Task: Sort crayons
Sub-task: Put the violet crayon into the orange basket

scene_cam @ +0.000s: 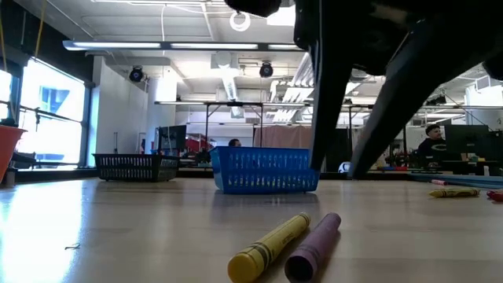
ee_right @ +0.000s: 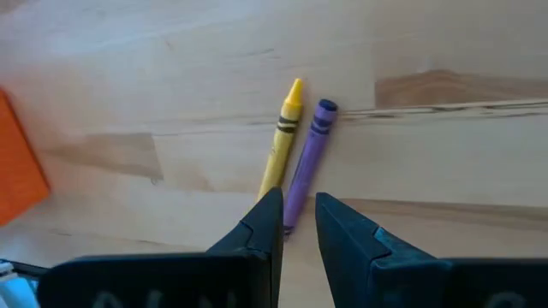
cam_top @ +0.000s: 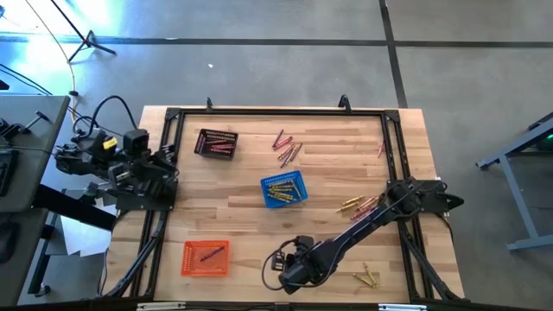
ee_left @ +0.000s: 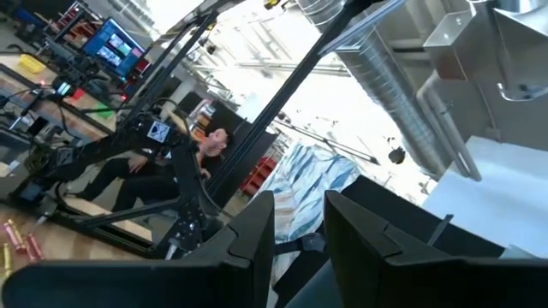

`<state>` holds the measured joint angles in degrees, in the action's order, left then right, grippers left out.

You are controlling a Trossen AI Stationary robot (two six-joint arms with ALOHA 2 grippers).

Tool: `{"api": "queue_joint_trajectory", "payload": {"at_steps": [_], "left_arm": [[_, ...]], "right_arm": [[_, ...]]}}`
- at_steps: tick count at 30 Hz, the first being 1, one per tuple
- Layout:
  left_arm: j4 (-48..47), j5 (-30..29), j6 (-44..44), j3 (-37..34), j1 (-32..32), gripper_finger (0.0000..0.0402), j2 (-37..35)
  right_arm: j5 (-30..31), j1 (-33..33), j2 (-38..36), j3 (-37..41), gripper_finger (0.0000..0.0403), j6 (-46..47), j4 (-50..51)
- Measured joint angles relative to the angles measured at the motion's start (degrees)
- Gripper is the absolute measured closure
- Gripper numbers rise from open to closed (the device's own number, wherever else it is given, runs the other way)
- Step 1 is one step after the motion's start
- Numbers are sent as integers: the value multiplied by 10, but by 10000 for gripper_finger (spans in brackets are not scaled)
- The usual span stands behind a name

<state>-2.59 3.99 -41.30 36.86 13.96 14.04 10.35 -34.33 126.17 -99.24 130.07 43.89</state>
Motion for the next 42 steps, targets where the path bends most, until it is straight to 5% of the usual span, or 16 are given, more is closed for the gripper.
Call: {"api": "queue_joint_trajectory", "payload": {"at_steps": [18,42], "left_arm": [[-11,-2,0,0,0,312,-6],[-25,-6,15,0,0,312,-6]], "right_arm": [[-56,18,14,0,345,-42,12],[-55,30,21,0,345,-42,18]]}}
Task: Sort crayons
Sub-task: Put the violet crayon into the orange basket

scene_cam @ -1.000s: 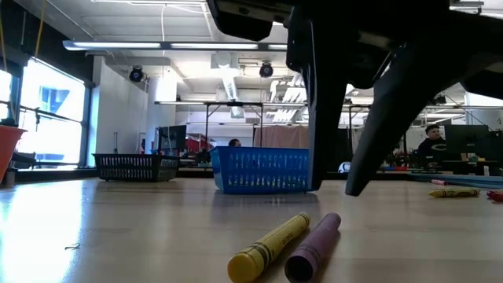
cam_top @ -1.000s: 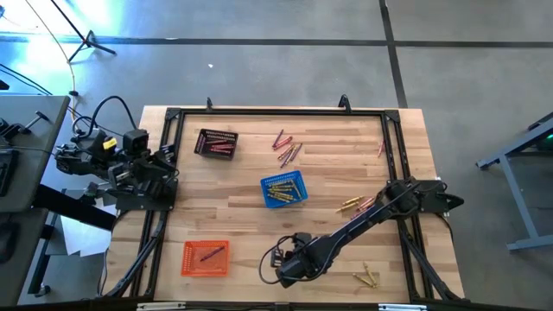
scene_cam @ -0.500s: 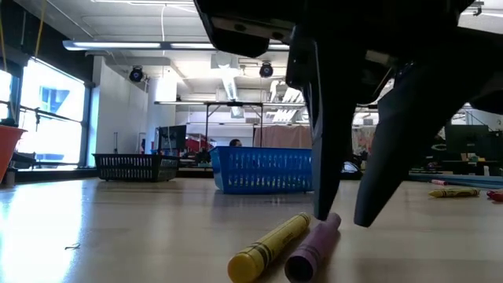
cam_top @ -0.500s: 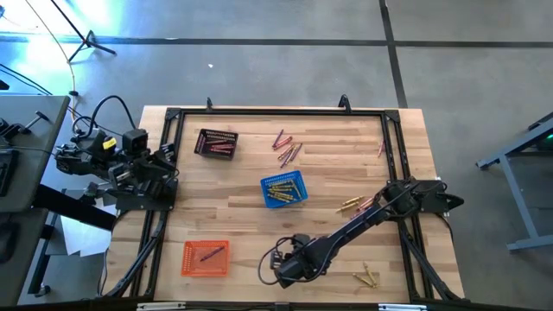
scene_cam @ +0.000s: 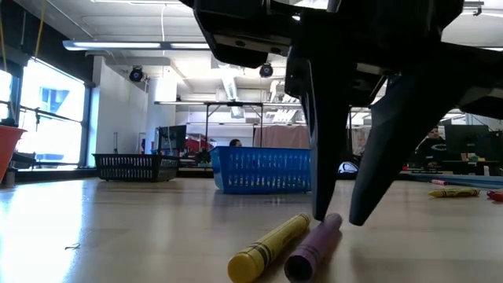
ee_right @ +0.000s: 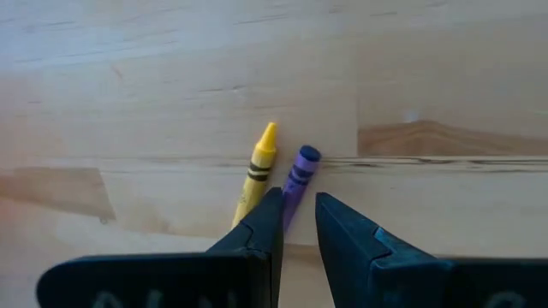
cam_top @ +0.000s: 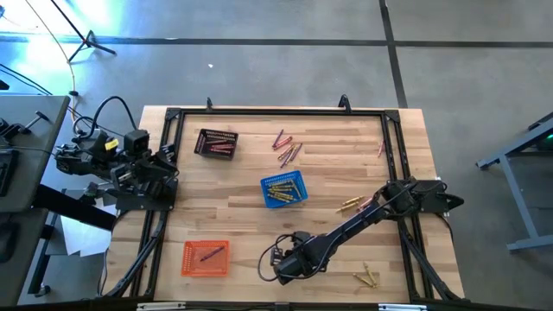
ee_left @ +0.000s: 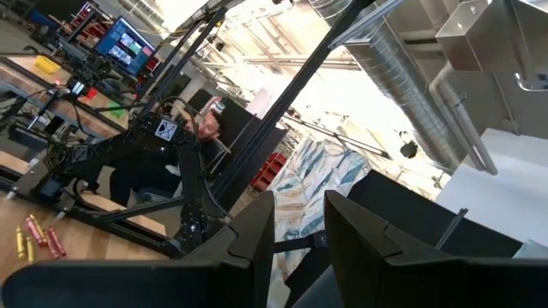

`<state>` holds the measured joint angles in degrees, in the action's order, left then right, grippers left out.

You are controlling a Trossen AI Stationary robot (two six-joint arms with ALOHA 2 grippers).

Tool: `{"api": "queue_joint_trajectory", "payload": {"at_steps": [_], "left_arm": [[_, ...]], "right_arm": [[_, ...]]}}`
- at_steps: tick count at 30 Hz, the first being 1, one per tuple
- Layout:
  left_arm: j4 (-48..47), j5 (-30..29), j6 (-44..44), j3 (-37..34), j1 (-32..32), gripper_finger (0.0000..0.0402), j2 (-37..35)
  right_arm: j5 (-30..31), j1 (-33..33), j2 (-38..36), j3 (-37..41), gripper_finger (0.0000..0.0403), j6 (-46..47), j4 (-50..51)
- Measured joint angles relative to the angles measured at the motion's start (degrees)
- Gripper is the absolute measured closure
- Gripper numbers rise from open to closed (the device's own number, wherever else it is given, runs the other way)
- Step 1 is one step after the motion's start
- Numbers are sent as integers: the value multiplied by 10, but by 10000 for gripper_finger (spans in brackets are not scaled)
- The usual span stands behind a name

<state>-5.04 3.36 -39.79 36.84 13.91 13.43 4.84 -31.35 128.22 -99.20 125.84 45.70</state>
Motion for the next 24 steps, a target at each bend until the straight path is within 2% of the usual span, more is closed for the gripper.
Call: {"api": "queue_joint_trajectory", "payload": {"at_steps": [13,20,24], "left_arm": [[-4,-5,15,0,0,312,0],[-15,-7,15,0,0,312,0],[-16,-13,13,0,0,312,0]], "right_arm": [[-1,0,1,0,345,12,35],[-20,-2,36,-4,345,16,25],[-6,-4,43,-4,345,37,20]]}}
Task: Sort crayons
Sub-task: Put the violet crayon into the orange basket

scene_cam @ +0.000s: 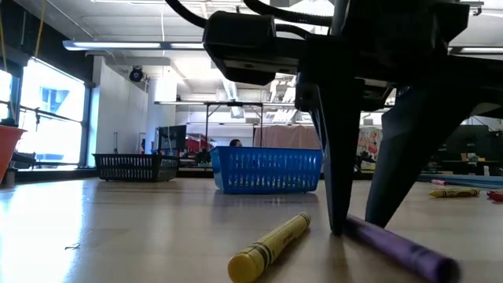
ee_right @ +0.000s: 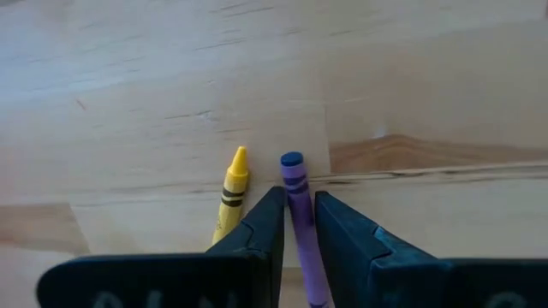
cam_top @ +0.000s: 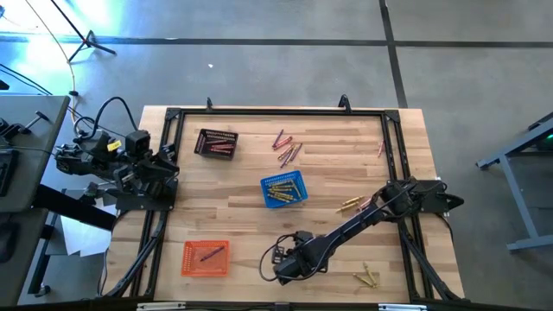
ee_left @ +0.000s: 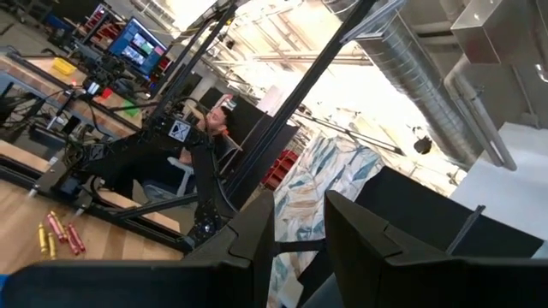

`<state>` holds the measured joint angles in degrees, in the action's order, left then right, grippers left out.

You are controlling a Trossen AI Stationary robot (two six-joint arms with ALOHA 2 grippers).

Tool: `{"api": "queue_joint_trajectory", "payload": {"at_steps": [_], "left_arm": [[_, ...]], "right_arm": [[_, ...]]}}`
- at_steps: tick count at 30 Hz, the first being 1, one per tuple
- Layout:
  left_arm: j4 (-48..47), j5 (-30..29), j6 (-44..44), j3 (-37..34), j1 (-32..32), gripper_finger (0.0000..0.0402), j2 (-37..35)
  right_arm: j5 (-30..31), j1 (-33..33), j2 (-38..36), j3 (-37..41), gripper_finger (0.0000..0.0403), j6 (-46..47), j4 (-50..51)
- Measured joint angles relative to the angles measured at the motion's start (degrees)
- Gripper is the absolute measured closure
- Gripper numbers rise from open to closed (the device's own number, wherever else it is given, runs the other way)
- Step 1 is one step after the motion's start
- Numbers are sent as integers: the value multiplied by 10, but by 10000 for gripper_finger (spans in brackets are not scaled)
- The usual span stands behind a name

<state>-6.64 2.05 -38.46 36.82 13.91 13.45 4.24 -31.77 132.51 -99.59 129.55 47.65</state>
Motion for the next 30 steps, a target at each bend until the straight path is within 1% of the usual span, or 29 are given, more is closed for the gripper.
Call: {"api": "queue_joint_trajectory", "payload": {"at_steps": [3,8,12,15,18,21,24,26,28,30], "left_arm": [[0,-3,1,0,0,312,0],[0,-4,1,0,0,312,0],[0,-4,1,0,0,312,0],[0,-5,1,0,0,312,0],[0,-12,-3,0,0,312,0],[4,-13,-3,0,0,312,0],[4,-13,-3,0,0,312,0],[4,-13,-3,0,0,312,0],[5,-13,-4,0,0,312,0],[4,-13,-4,0,0,312,0]], "right_arm": [[10,0,1,-8,352,6,19],[8,3,5,-22,392,-24,38],[11,3,5,-22,390,-14,36],[14,3,4,-23,396,-14,36],[15,3,6,-44,396,-22,55],[26,3,10,-77,392,-24,97],[57,4,14,-109,392,-24,151],[85,5,12,-134,392,-24,157],[127,5,11,-156,392,-25,164],[185,6,11,-174,392,-53,165]]}}
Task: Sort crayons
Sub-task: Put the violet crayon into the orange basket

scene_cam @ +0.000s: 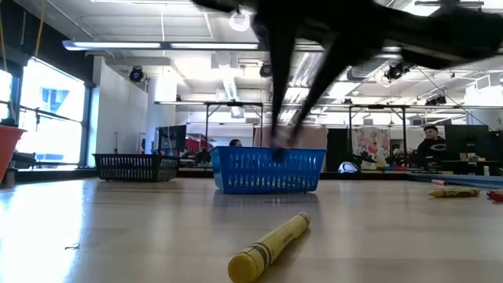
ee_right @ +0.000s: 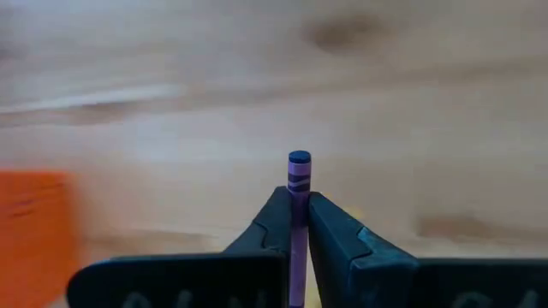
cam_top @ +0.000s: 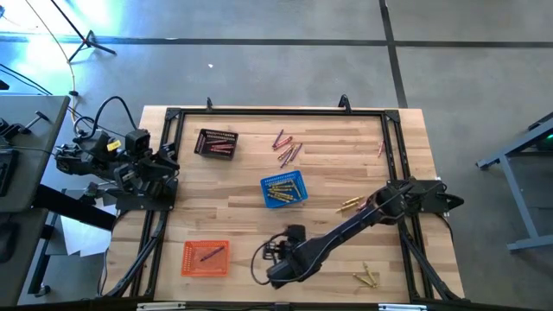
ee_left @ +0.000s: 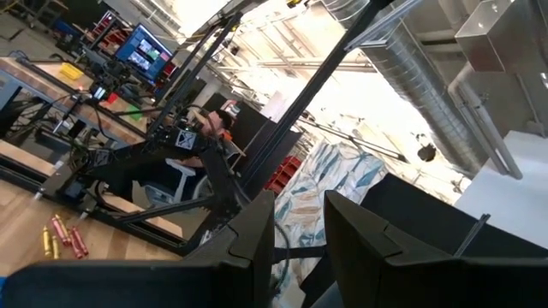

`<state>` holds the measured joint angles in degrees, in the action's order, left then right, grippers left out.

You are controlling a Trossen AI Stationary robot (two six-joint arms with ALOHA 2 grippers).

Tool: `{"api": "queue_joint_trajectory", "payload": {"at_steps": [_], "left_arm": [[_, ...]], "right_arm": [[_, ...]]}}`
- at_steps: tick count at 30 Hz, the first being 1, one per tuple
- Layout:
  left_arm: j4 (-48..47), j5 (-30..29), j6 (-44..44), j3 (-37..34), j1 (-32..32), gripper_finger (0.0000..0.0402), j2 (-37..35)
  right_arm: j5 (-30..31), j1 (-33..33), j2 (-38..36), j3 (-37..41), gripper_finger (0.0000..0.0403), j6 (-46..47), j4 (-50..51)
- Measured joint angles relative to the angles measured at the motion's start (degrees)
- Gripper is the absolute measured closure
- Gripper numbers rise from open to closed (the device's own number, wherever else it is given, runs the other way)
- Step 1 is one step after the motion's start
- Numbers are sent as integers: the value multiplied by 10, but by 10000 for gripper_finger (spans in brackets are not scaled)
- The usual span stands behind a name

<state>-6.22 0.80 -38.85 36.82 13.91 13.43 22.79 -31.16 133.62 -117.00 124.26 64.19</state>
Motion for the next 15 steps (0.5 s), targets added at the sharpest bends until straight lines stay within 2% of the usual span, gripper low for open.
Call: {"api": "queue_joint_trajectory", "payload": {"at_steps": [4,8,11,15], "left_arm": [[0,0,0,0,0,312,0],[0,4,1,0,0,312,0],[0,28,1,0,0,312,0],[0,71,1,0,0,312,0]], "right_arm": [[116,7,-1,-30,391,-125,-47],[198,24,-1,-30,391,-344,-200],[203,41,3,-28,391,-557,-332],[162,63,18,-27,391,-779,-477]]}}
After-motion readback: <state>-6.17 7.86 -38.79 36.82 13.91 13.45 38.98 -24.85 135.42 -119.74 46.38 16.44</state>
